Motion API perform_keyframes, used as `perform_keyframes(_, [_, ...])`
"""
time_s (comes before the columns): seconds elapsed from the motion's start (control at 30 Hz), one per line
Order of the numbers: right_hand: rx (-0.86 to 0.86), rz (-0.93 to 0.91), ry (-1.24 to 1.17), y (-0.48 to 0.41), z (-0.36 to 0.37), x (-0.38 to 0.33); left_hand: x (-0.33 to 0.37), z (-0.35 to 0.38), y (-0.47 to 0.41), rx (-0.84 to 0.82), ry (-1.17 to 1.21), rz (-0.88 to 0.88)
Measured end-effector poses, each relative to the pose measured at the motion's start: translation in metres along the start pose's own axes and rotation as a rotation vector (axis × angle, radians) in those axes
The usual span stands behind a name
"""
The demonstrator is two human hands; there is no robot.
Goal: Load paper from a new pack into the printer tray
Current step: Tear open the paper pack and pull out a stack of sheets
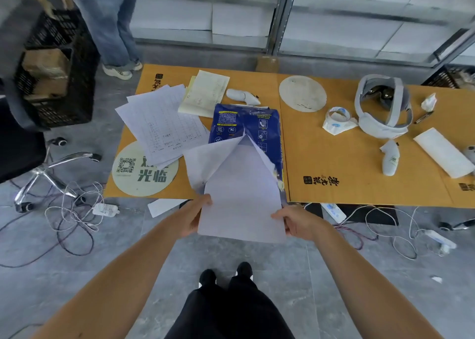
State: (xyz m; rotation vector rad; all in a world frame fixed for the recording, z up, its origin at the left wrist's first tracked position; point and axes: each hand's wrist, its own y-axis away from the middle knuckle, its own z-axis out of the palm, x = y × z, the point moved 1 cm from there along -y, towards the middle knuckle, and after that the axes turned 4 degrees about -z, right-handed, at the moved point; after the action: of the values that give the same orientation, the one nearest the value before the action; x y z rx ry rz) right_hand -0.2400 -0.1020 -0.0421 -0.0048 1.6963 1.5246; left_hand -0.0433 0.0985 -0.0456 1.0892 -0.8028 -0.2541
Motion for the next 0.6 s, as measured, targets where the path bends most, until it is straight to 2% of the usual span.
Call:
perform_keyframes(0.1, [0.172,-0.024,-0.015,-0.009,0.01,0.0,0.0,0.008,-0.008,0.118,-0.011,0.113])
perform_keyframes(0.2, [0.344,-0.067,0.065,-0.009,0.015,0.002,-0.003,0.015,-0.009,0.113,-0.087,0.199])
perform_keyframes(0.27, [0.284,-0.056,0.005,0.0,0.016,0.006,-0.005,0.013,-0.002,0.109,-0.084,0.16])
perform_keyframes(0.37, [0.157,-0.062,-0.039,0.013,0.019,0.012,-0.007,0.009,0.001,0.255,-0.078,0.126])
perform_keyframes(0.5, [0.32,-0.115,-0.079,0.006,0.029,0.013,-0.017,0.017,-0.002,0.371,-0.267,0.273])
perform_keyframes(0.6, [0.394,-0.109,-0.092,0.006,0.03,0.011,-0.026,0.02,0.003,0.34,-0.141,0.282])
